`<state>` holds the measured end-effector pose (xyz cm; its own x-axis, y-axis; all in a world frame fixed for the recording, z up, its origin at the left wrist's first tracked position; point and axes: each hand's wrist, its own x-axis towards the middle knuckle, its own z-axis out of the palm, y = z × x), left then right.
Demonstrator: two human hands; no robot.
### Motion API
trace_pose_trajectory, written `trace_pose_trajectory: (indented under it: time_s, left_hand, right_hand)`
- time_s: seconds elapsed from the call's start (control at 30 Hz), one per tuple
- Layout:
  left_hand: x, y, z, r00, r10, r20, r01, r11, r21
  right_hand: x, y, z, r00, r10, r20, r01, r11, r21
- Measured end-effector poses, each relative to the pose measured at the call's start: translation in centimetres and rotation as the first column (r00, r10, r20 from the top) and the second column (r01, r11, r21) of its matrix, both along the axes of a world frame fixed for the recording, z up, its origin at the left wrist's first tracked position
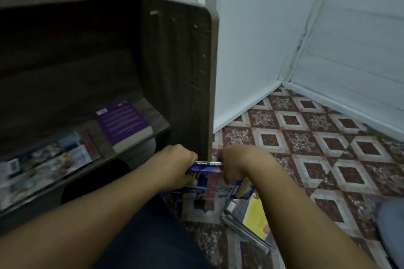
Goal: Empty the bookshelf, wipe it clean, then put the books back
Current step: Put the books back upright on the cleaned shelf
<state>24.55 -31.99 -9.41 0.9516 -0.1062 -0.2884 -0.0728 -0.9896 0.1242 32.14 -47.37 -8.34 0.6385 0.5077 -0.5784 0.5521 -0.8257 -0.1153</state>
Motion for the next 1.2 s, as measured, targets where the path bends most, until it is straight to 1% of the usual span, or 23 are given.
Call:
trace_pose_trajectory:
  time_s: [0.1,0.23,0.33,0.43,0.5,0.57,0.67,0.77,0.83,0.87,0.9,0.97,1.0,1.07,1.13,1.2]
  left_hand:
    - [-3.5,3.9,1.2,0.993,0.094,0.071,-0.095,0.995,0.017]
    - [-7.7,9.1,2.2,0.958,0.228,0.175,-0.239,0.970,0.043]
    - [-10.5,12.8,3.3,0.915,0.318,0.247,-0.345,0.936,0.074]
    - [-13.0,16.9,4.5,0.855,0.407,0.321,-0.462,0.879,0.116]
    - [-14.5,19.3,5.0,0.801,0.459,0.385,-0.533,0.839,0.109]
    - [-15.4,21.1,4.9,0.763,0.478,0.435,-0.581,0.802,0.137]
    - [-16.3,23.7,3.8,0.696,0.492,0.523,-0.660,0.725,0.196]
    - [-17.0,26.4,1.5,0.682,0.403,0.611,-0.664,0.691,0.286]
    - [-17.2,27.8,-0.3,0.640,0.331,0.693,-0.677,0.670,0.305]
    - [-17.2,27.9,-1.1,0.641,0.362,0.677,-0.696,0.647,0.313]
    - [-17.1,28.1,-2.0,0.645,0.418,0.640,-0.717,0.622,0.316]
    - [-17.1,28.3,-4.1,0.659,0.556,0.507,-0.744,0.581,0.330]
    - [-17.3,28.2,-5.2,0.661,0.586,0.469,-0.745,0.587,0.317]
    - [-17.6,28.0,-7.3,0.666,0.598,0.447,-0.736,0.626,0.258]
    - [-17.6,28.0,-8.7,0.682,0.654,0.327,-0.728,0.649,0.222]
    - [-17.4,28.0,-8.9,0.673,0.689,0.271,-0.738,0.651,0.178]
  right_hand:
    - [-1.9,3.7,1.7,0.989,0.062,0.134,-0.063,0.998,0.004]
    - [-4.6,8.9,3.6,0.927,0.153,0.342,-0.200,0.974,0.106]
    - [-6.1,12.9,4.7,0.882,0.194,0.430,-0.295,0.938,0.183]
    - [-7.3,17.3,5.1,0.793,0.249,0.556,-0.439,0.866,0.239]
    - [-8.1,20.3,5.2,0.720,0.268,0.640,-0.519,0.820,0.241]
    - [-8.6,23.0,5.1,0.659,0.268,0.703,-0.572,0.785,0.237]
    - [-9.0,26.8,3.7,0.596,0.243,0.765,-0.630,0.732,0.258]
    - [-9.2,29.9,0.7,0.558,0.255,0.790,-0.693,0.668,0.273]
    - [-9.0,31.5,-1.0,0.552,0.242,0.798,-0.721,0.620,0.310]
    - [-8.8,32.0,-1.9,0.553,0.244,0.797,-0.734,0.596,0.326]
    - [-8.8,32.5,-2.6,0.573,0.280,0.770,-0.728,0.605,0.322]
    - [-8.8,33.1,-4.2,0.598,0.373,0.710,-0.701,0.672,0.238]
    - [-8.8,33.3,-5.2,0.614,0.414,0.672,-0.690,0.695,0.203]
    - [-8.6,33.1,-6.7,0.654,0.474,0.589,-0.667,0.729,0.155]
    - [-8.5,32.8,-7.9,0.721,0.502,0.478,-0.635,0.754,0.167]
    - [-8.0,32.6,-8.3,0.764,0.509,0.398,-0.612,0.767,0.193]
